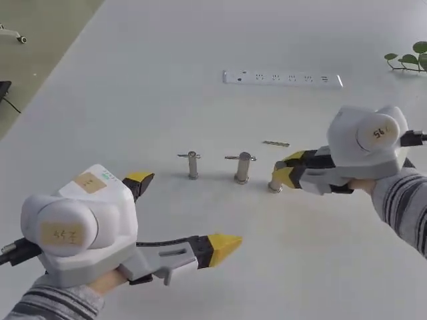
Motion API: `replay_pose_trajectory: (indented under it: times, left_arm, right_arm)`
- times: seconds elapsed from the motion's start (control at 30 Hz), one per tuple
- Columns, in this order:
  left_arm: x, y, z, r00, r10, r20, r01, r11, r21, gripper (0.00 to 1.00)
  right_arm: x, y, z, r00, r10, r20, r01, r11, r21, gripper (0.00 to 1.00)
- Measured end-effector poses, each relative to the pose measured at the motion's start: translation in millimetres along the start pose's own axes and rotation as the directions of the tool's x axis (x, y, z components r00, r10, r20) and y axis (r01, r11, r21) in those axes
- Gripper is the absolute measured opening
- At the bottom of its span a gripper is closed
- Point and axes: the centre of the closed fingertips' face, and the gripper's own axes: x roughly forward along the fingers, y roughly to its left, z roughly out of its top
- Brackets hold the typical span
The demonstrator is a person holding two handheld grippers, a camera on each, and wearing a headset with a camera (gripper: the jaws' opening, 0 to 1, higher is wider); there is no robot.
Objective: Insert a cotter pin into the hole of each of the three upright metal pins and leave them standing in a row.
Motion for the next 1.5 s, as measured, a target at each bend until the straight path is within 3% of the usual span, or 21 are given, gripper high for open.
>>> replay_pose_trajectory:
  times: [0.5,0.67,1.0,1.13,1.3,1.5]
  left_arm:
    - [-4.5,-1.5,-0.2,0.9999,0.009,0.005,-0.009,1.0,0.0,0.98]
    - [-4.3,-2.6,-0.6,1.0,0.006,0.003,-0.006,1.0,0.002,0.97]
    - [-3.3,-3.9,-1.6,1.0,0.0,-0.002,0.0,1.0,0.003,0.97]
    - [-1.8,-6.1,-2.6,0.9999,-0.006,-0.009,0.006,1.0,0.004,0.97]
    - [-1.6,-6.9,-1.4,0.9999,-0.009,-0.01,0.009,1.0,0.007,0.97]
    - [-3.8,-5.8,-0.3,0.9999,-0.004,-0.011,0.004,1.0,0.012,0.97]
  right_arm:
    - [4.9,21.5,3.4,0.9991,0.042,0.007,-0.042,0.999,-0.023,0.08]
    - [5.8,26.5,4.6,0.9998,0.019,0.01,-0.019,0.999,0.03,0.08]
    - [5.7,30.7,3.8,0.9998,-0.01,0.019,0.009,0.998,0.056,0.08]
    - [6.6,31.5,2.3,0.9997,-0.016,0.017,0.014,0.992,0.129,0.09]
    - [8.8,31.3,0.3,0.9994,-0.031,0.015,0.029,0.994,0.109,0.09]
    - [7.1,31.1,1.8,0.9997,-0.016,0.02,0.013,0.992,0.123,0.15]
